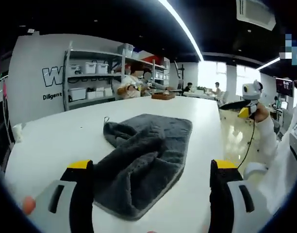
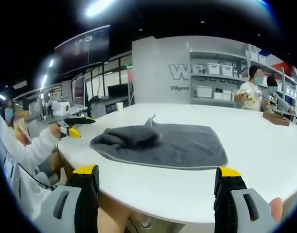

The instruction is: Open the folded towel by lifting each exposed corner and separating the folded layers until the towel lies flat within the target outline without major curled edges

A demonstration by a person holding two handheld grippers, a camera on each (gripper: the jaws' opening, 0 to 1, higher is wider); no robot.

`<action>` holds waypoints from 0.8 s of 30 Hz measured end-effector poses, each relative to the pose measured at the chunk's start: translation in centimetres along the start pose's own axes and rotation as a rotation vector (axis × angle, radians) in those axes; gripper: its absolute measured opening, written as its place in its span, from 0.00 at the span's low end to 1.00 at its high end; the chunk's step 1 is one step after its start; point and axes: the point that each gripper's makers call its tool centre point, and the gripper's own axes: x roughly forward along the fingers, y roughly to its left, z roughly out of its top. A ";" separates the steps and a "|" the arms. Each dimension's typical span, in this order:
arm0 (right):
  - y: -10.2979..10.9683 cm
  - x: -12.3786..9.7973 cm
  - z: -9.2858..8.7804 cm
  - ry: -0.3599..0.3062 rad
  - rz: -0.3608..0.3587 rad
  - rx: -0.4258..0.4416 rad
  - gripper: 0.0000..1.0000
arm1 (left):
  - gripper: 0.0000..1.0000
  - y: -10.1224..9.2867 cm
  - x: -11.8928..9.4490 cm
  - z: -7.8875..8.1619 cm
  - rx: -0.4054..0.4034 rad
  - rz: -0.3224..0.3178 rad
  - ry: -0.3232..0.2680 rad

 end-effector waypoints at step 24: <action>-0.6 -0.7 0.2 -0.018 -0.014 0.005 0.99 | 0.71 -0.7 14.4 1.0 0.030 -0.200 0.089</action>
